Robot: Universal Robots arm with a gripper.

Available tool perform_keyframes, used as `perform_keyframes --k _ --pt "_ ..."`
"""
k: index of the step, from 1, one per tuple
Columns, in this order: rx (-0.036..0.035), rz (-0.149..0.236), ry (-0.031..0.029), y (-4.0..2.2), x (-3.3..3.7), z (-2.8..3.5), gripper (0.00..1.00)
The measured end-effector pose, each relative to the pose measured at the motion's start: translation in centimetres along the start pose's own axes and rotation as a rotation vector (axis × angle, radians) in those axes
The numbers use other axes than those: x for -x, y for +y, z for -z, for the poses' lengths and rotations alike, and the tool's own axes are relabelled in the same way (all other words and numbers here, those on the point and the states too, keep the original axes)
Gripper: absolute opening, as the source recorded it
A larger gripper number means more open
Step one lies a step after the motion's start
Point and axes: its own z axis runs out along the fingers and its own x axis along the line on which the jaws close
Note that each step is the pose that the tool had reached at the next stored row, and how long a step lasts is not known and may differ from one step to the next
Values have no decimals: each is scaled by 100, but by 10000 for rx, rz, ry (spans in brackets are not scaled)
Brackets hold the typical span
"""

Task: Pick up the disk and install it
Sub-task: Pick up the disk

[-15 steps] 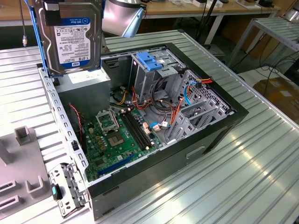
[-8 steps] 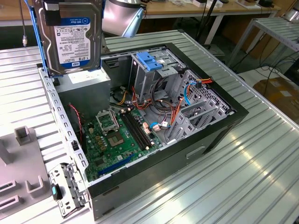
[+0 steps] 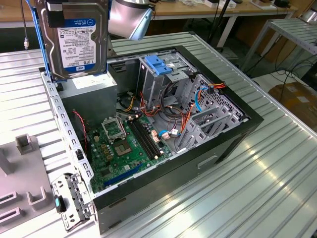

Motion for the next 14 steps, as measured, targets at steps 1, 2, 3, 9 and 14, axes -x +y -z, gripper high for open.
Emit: perform_keyframes --k 1,2,3,9,14 --pt "1 1 3 -4 -2 1 37" --pt "2 1 6 -13 -2 1 37" --pt "3 1 8 -34 -1 2 37" --pt "0 11 12 -364 6 -5 37" --pt "0 11 13 -420 7 -11 37"
